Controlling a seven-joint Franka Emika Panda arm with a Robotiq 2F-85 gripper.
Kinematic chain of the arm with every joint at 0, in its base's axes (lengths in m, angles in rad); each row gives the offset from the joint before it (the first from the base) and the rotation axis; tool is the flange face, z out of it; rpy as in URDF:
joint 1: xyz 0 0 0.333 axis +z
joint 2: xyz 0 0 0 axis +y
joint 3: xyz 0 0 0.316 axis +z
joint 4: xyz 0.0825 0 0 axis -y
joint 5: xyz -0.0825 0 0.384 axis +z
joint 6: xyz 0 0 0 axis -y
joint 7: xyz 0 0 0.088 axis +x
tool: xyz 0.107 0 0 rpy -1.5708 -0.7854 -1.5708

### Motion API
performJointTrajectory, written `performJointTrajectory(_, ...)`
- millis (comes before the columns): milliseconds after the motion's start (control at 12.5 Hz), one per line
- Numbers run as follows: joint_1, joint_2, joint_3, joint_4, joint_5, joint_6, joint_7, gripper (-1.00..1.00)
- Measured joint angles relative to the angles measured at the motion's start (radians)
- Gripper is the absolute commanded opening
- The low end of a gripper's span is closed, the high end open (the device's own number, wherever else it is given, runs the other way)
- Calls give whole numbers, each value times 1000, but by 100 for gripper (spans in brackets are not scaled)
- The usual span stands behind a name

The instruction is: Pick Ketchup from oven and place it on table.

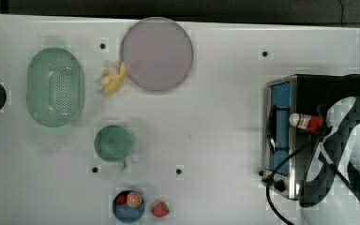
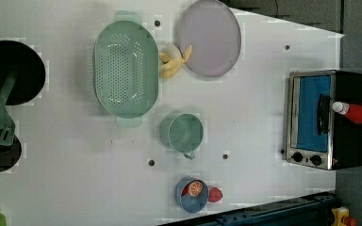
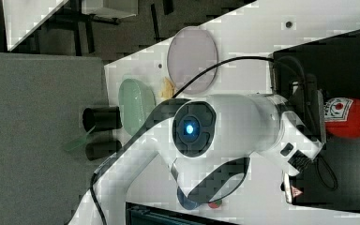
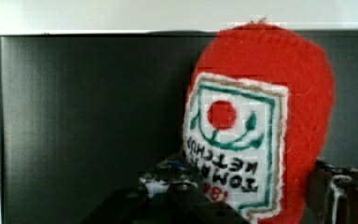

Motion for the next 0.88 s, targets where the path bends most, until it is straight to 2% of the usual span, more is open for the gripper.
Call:
performJointTrajectory(320,-7,-20,17,54,-43,-42,-12,24)
performJointTrajectory(560,49,-92,-3,81,-78,-152,-42,24)
performJointTrajectory(720,71,-135,35,157,-96,-253,-52,24)
performJointTrajectory(880,139,-219,71,163,-96,-364,-55,24)
